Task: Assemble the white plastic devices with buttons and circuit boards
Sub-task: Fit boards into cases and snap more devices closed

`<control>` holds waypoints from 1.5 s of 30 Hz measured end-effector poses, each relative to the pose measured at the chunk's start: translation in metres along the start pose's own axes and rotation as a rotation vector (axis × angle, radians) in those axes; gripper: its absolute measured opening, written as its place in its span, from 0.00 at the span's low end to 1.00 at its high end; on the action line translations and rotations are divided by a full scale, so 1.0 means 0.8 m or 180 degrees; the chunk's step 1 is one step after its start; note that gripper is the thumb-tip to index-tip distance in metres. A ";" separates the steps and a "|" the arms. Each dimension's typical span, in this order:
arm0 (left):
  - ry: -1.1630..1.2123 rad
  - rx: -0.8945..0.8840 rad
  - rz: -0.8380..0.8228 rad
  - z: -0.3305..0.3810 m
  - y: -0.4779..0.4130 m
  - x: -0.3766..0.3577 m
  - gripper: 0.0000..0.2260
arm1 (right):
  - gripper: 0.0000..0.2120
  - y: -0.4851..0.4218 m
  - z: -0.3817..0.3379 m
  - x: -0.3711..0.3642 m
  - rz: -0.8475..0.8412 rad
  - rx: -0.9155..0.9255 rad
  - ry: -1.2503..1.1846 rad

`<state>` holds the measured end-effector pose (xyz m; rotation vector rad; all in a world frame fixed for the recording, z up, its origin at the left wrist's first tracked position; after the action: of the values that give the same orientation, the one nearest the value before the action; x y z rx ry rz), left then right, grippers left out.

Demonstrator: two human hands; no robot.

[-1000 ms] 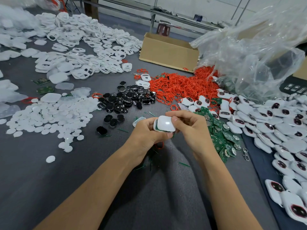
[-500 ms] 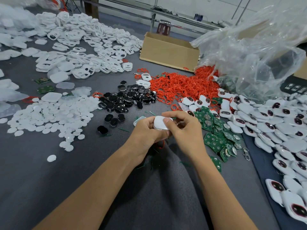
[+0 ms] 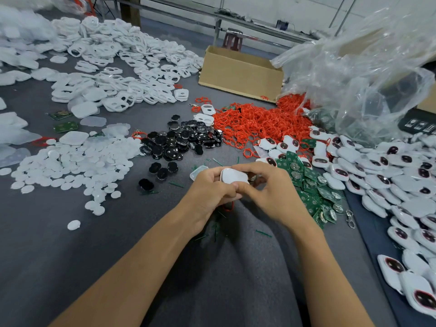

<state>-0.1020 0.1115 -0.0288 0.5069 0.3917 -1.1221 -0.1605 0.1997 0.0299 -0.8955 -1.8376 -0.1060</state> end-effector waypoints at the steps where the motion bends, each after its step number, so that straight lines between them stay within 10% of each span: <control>1: 0.0016 0.0023 0.0006 0.000 0.000 0.000 0.19 | 0.13 0.000 -0.002 0.000 0.0028 0.0052 0.0049; 9: 0.0454 0.0080 0.0054 0.000 0.003 -0.002 0.16 | 0.09 0.003 0.027 0.034 0.0805 -0.0406 -0.0002; 13: 0.0294 0.0027 0.0034 0.000 0.004 -0.001 0.17 | 0.13 0.008 0.059 0.014 -0.0080 -0.0775 0.1041; 20: 0.0055 -0.0044 -0.0025 0.001 0.002 -0.002 0.20 | 0.06 0.001 0.009 0.022 0.0419 -0.0190 0.0023; 45: 0.0203 -0.0056 -0.0153 -0.003 -0.003 -0.002 0.18 | 0.04 -0.001 -0.005 0.006 0.0371 0.0061 0.0496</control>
<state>-0.1046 0.1131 -0.0301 0.5211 0.4711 -1.1499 -0.1592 0.1999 0.0360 -0.9521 -1.6364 -0.0829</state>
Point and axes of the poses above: each hand's wrist, its own y-axis away from the middle knuckle, its own x-axis out of the back of the hand, z = x × y, the point moved 8 cm from there along -y, towards the middle knuckle, and after that the axes turned 13 degrees about y, right-handed, at the moved point
